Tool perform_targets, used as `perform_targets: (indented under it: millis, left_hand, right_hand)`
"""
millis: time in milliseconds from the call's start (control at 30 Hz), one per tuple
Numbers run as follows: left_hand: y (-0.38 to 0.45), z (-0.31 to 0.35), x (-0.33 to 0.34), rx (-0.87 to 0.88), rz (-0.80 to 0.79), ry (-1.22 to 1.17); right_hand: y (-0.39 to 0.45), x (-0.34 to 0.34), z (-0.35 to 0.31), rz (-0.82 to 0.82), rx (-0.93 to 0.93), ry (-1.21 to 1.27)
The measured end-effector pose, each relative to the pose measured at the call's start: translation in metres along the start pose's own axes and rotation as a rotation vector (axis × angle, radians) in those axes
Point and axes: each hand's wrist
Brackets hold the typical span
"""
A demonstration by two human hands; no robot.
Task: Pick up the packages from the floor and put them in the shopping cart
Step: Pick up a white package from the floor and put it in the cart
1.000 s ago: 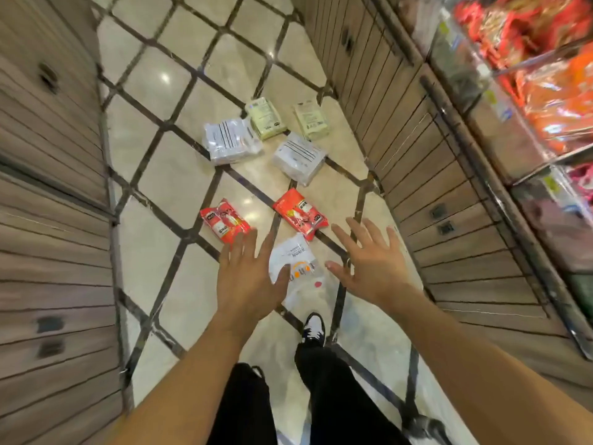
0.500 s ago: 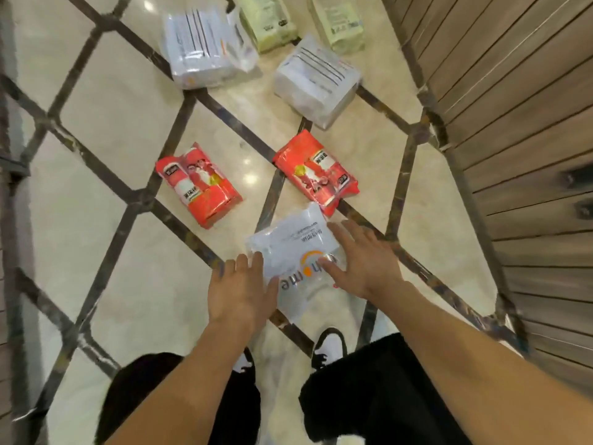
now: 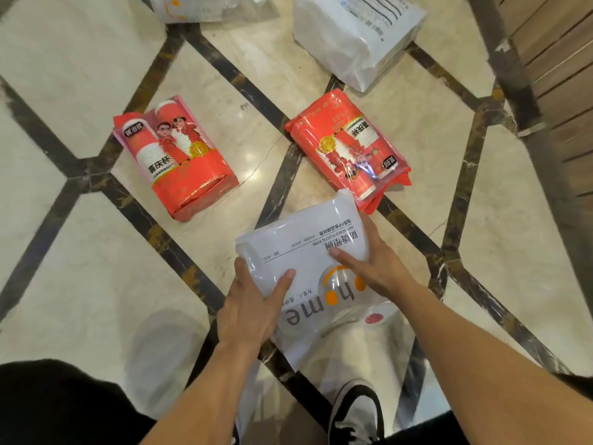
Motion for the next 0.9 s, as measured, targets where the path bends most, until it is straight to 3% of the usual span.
perform_targets:
  millis: [133,367,567,900]
  left_hand:
    - [0.002,0.007,0.008,-0.020,-0.038,-0.497]
    - [-0.041,0.064,-0.063,0.118,0.112,-0.458]
    - [-0.163,0.174,-0.207,0.395,0.164,-0.387]
    - [-0.455,0.386,-0.445,0.831,0.106,-0.437]
  right_hand:
    - [0.002,0.007,0.005,0.042,0.006,0.152]
    - [-0.044,-0.041,-0.051,0.196,-0.103,0.311]
    - [-0.163,-0.174,-0.152,0.445,-0.189,0.451]
    - [-0.449,-0.452,-0.342,0.838,-0.343,0.548]
Point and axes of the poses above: each hand's wrist, its own y-axis towards the middle knuckle, its own x-axis out of the palm, z = x × y, and after that the axes turned 6 degrees about -y, right-handed
